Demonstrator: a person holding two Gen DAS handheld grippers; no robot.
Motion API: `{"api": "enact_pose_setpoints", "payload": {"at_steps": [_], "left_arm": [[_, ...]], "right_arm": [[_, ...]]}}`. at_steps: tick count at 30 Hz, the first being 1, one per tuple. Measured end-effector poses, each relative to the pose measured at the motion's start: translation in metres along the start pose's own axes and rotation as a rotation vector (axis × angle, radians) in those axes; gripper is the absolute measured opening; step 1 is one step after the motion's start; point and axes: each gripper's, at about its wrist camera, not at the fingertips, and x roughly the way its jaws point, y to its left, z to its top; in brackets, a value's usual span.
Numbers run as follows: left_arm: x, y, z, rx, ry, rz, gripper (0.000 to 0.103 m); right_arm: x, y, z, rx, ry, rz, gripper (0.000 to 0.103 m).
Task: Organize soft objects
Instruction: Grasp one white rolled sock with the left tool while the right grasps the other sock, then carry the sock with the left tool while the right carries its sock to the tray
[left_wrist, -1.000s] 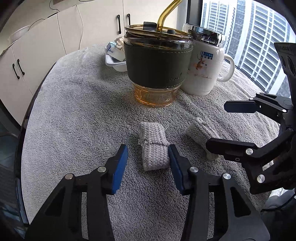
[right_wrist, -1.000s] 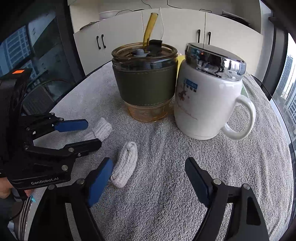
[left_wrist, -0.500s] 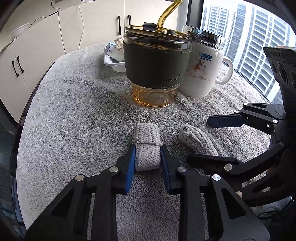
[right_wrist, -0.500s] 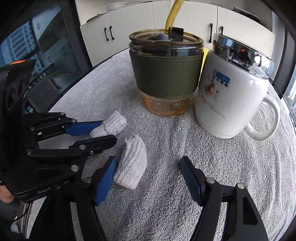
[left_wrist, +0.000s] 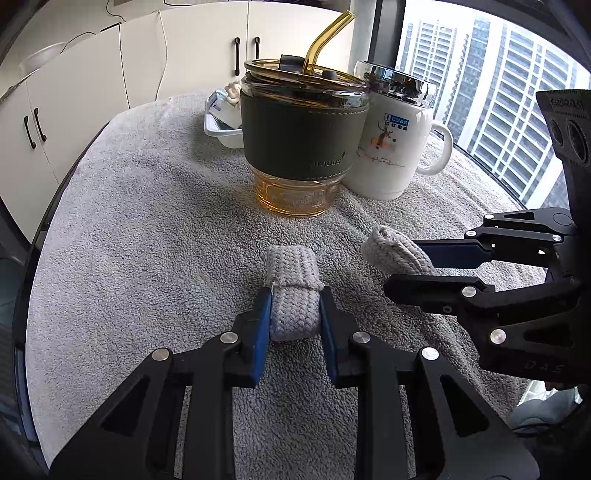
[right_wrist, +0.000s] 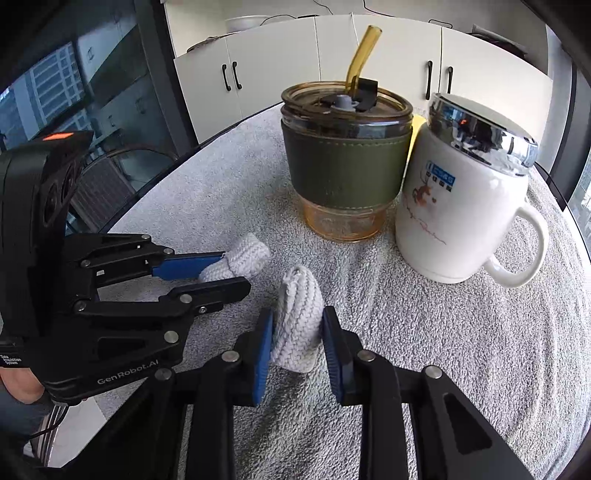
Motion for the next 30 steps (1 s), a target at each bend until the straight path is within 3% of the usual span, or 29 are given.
{"api": "enact_pose_setpoints", "payload": {"at_steps": [15, 30], "left_arm": [[-0.014, -0.009, -0.005, -0.017, -0.001, -0.004, 0.022], [-0.05, -0.012, 0.021, 0.013, -0.061, 0.017, 0.022]], "right_arm": [[-0.025, -0.031, -0.027, 0.032, 0.001, -0.027, 0.027], [-0.078, -0.078, -0.03, 0.065, -0.052, -0.115, 0.027]]}}
